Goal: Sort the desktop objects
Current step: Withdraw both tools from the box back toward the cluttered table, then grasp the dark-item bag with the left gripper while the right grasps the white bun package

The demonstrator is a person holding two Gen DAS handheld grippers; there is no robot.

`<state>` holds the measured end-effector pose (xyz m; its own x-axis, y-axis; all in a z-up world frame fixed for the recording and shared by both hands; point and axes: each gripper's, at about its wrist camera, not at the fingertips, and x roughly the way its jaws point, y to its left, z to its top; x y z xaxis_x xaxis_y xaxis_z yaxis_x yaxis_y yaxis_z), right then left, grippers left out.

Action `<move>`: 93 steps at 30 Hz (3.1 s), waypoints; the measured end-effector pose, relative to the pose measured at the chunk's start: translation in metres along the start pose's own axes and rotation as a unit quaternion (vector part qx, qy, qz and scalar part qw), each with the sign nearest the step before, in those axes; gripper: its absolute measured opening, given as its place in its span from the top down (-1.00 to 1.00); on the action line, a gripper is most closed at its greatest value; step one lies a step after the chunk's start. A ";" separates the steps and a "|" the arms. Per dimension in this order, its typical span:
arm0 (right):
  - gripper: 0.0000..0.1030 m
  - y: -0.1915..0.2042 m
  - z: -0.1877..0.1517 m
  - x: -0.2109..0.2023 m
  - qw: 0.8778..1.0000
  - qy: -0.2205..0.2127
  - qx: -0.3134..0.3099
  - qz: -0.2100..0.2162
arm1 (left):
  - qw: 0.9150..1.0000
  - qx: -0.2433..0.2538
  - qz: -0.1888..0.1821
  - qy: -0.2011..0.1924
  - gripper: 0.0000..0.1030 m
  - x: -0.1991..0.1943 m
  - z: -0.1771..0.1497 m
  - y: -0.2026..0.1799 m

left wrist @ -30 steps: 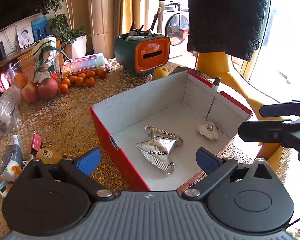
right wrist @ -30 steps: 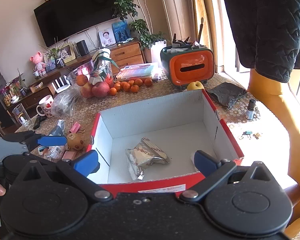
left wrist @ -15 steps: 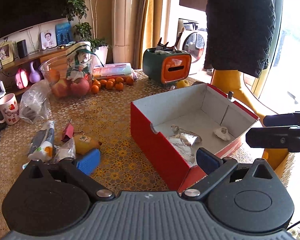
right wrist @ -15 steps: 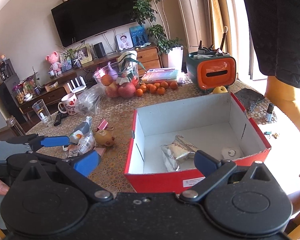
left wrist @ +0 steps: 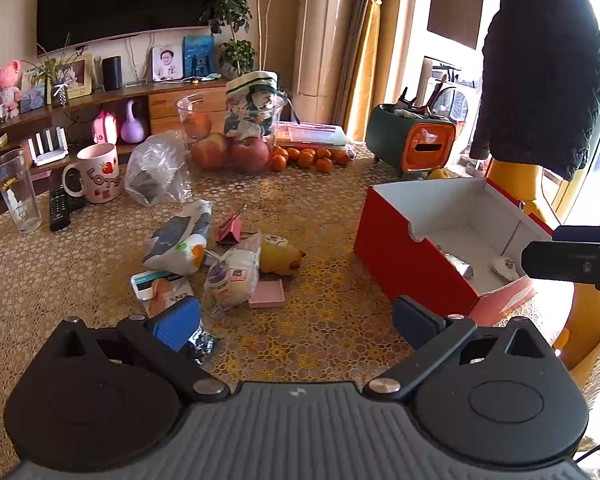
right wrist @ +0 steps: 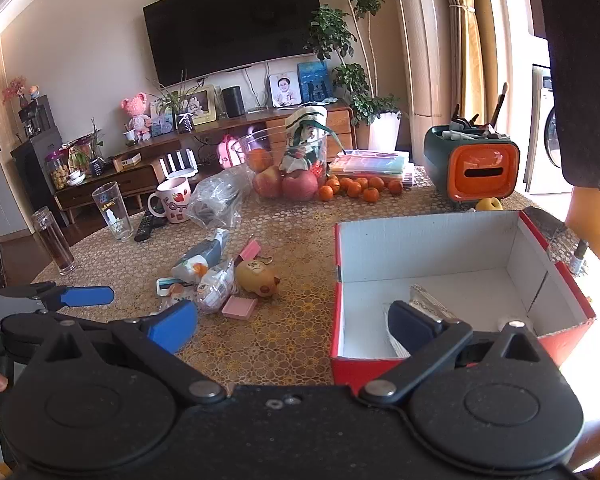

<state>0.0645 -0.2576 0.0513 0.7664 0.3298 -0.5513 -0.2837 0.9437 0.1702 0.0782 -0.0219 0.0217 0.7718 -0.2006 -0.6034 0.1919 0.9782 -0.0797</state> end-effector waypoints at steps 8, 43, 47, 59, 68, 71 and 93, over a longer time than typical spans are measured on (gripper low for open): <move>-0.98 0.029 -0.004 0.015 0.999 -0.024 -0.032 -0.018 | 1.000 -0.004 0.019 -0.006 -0.99 -0.004 -0.010 0.026; -0.98 0.076 -0.006 0.127 0.998 0.003 -0.053 -0.028 | 0.997 -0.021 0.075 -0.007 -0.99 0.044 -0.055 0.097; -0.96 0.081 -0.004 0.141 0.998 0.010 -0.061 -0.024 | 0.998 0.000 0.068 -0.005 -0.99 0.056 -0.055 0.089; -0.81 0.091 -0.004 0.188 0.997 0.046 -0.063 -0.002 | 0.997 0.031 0.064 -0.006 -0.97 0.084 -0.059 0.077; -0.62 0.097 -0.006 0.216 0.995 0.072 -0.060 0.013 | 0.997 0.054 0.061 -0.009 -0.75 0.097 -0.064 0.073; -0.60 0.099 -0.007 0.223 0.995 0.077 -0.062 0.013 | 0.997 0.050 0.060 0.002 -0.55 0.104 -0.065 0.076; 0.05 0.104 -0.010 0.248 0.993 0.109 -0.048 0.015 | 0.997 0.049 0.051 0.002 0.15 0.108 -0.070 0.076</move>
<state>0.2193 -0.0783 -0.0763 0.6168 0.3340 -0.7128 -0.3652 0.9236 0.1168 0.1338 0.0342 -0.1056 0.7874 -0.0996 -0.6083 0.1712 0.9834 0.0606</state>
